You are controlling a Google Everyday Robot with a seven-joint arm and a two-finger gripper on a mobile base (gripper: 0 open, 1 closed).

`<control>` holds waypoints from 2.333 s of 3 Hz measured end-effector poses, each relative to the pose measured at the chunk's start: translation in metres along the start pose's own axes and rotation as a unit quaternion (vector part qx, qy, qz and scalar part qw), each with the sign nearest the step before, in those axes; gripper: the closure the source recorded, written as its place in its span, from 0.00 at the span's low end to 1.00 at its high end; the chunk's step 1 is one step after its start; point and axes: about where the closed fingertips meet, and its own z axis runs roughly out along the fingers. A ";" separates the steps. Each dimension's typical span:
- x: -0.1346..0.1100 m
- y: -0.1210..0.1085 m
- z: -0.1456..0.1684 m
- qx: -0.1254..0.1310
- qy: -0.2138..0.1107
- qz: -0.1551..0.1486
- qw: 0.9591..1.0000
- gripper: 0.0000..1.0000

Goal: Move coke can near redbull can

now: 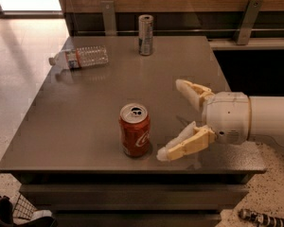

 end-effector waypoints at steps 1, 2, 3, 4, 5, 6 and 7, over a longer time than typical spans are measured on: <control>0.005 0.011 0.017 -0.015 -0.022 -0.001 1.000 0.00; 0.014 0.020 0.039 -0.035 -0.042 -0.001 0.998 0.00; 0.019 0.022 0.052 -0.048 -0.052 -0.001 0.998 0.00; 0.028 0.026 0.065 -0.060 -0.060 -0.008 0.996 0.18; 0.028 0.027 0.068 -0.063 -0.061 -0.010 0.996 0.41; 0.027 0.028 0.069 -0.065 -0.061 -0.011 0.996 0.65; 0.026 0.029 0.071 -0.067 -0.060 -0.012 0.996 0.88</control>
Offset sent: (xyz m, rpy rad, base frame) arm -0.0085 0.0470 -0.0343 0.1121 -0.0067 0.0872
